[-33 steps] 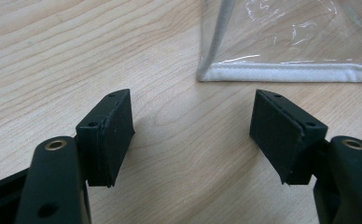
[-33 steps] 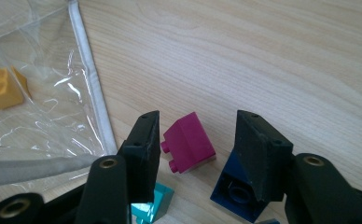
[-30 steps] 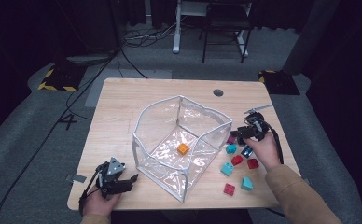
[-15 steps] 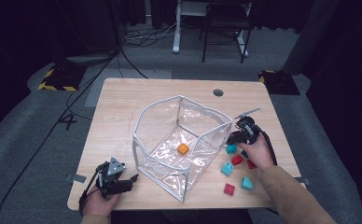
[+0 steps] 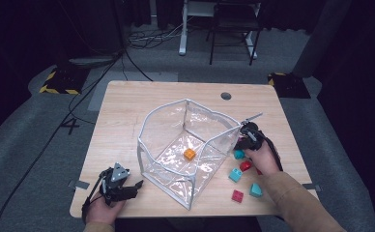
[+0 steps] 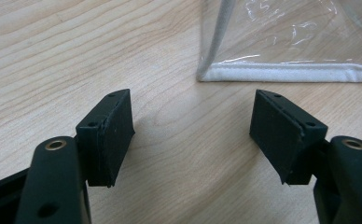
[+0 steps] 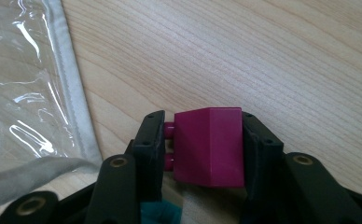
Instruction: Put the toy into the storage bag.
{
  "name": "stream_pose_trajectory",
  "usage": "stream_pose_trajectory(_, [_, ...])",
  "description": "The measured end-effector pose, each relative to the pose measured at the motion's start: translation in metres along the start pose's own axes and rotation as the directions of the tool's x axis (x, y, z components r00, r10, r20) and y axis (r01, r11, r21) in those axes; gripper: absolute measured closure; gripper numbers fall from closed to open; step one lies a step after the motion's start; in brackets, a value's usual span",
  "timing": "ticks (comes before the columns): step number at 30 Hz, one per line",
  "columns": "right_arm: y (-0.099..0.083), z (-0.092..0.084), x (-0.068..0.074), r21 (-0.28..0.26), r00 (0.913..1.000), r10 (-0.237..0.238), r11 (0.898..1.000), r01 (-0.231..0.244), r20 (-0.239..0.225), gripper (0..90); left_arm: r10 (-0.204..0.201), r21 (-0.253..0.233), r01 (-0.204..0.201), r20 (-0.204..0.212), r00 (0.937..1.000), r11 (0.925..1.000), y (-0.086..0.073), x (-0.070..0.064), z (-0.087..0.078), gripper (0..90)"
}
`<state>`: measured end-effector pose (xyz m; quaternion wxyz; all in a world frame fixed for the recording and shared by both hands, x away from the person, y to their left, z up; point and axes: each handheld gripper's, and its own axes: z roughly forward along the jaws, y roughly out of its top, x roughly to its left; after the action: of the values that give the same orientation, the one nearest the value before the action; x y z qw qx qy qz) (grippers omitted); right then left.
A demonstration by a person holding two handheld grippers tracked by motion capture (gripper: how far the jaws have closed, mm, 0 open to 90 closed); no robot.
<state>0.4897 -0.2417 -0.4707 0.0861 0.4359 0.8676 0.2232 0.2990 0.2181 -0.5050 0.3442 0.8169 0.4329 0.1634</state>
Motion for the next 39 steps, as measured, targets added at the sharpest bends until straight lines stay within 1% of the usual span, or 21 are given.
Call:
stream_pose_trajectory(3, [0.001,-0.003,0.001,-0.001,1.0000,-0.008,1.000,0.008,0.002,57.8,0.001,0.000,-0.001,-0.002,1.0000,1.0000,0.000,0.000,0.000,30.6])
stream_pose_trajectory(5, [0.001,-0.008,0.000,-0.021,0.9997,0.000,1.000,0.000,-0.024,64.1,0.000,0.000,0.000,-0.002,1.0000,1.0000,0.000,0.000,0.000,30.6])
stream_pose_trajectory(6, [0.002,-0.012,-0.001,-0.035,0.9994,0.006,0.999,-0.007,-0.034,66.2,0.001,0.000,-0.001,-0.001,1.0000,1.0000,0.000,0.000,0.000,30.6])
stream_pose_trajectory(7, [0.002,-0.016,-0.001,-0.039,0.9992,0.007,0.999,-0.009,-0.040,66.3,0.002,0.000,-0.002,-0.003,1.0000,1.0000,0.000,0.000,0.000,30.6])
stream_pose_trajectory(9, [0.003,-0.019,-0.002,-0.040,0.9995,0.004,0.999,-0.005,-0.032,67.1,0.002,-0.001,-0.002,-0.004,1.0000,1.0000,0.000,0.000,0.000,30.6])
stream_pose_trajectory(12, [0.003,-0.022,-0.003,-0.041,0.9996,0.003,0.999,-0.005,-0.026,70.5,0.000,-0.001,0.000,-0.003,1.0000,1.0000,0.000,0.000,0.000,30.6])
stream_pose_trajectory(14, [0.003,-0.022,-0.003,-0.041,0.9998,0.003,0.999,-0.004,-0.022,69.4,-0.001,-0.001,0.001,-0.003,1.0000,1.0000,0.000,0.000,0.000,30.6])
stream_pose_trajectory(17, [0.004,-0.018,-0.003,-0.035,0.9995,0.005,0.999,-0.006,-0.030,56.4,0.000,-0.001,0.000,-0.004,1.0000,1.0000,0.000,0.000,0.000,30.6])
stream_pose_trajectory(18, [0.004,-0.017,-0.003,-0.035,0.9996,0.006,0.999,-0.007,-0.028,53.8,-0.002,-0.001,0.002,-0.002,1.0000,1.0000,0.000,0.000,0.000,30.6])
stream_pose_trajectory(20, [0.005,-0.012,-0.002,-0.026,0.9995,0.000,1.000,-0.001,-0.032,51.8,0.000,-0.001,0.000,-0.003,1.0000,1.0000,0.000,0.000,0.000,30.6])
stream_pose_trajectory(24, [0.006,-0.002,0.003,0.010,0.9995,-0.023,1.000,0.024,-0.021,52.0,-0.003,-0.002,0.003,-0.002,1.0000,1.0000,0.000,0.000,0.000,30.6])
stream_pose_trajectory(26, [0.005,0.002,0.006,0.023,0.9993,-0.033,0.999,0.033,-0.017,55.7,0.002,-0.001,-0.002,-0.004,1.0000,1.0000,0.000,0.000,0.000,30.6])
stream_pose_trajectory(27, [0.005,0.002,0.007,0.020,0.9992,-0.040,0.999,0.040,-0.004,56.5,0.002,0.000,-0.002,-0.004,1.0000,1.0000,0.000,0.000,0.000,30.6])
stream_pose_trajectory(29, [0.005,0.003,0.008,0.024,0.9991,-0.042,0.999,0.042,0.004,56.9,0.002,0.000,-0.002,-0.004,1.0000,1.0000,0.000,0.000,0.000,30.5])
stream_pose_trajectory(32, [0.005,0.002,0.008,0.029,0.9988,-0.045,0.999,0.044,0.020,57.2,0.001,-0.001,-0.001,-0.004,1.0000,1.0000,0.000,0.000,0.000,30.6])
stream_pose_trajectory(37, [0.006,-0.007,0.005,-0.003,0.9998,-0.019,1.000,0.019,0.011,57.2,0.002,-0.001,-0.002,-0.004,1.0000,1.0000,0.000,0.000,0.000,30.5])
stream_pose_trajectory(39, [0.006,-0.012,0.003,-0.010,0.9998,-0.016,1.000,0.016,0.010,57.2,0.002,0.000,-0.002,-0.004,1.0000,1.0000,0.000,0.000,0.000,30.5])
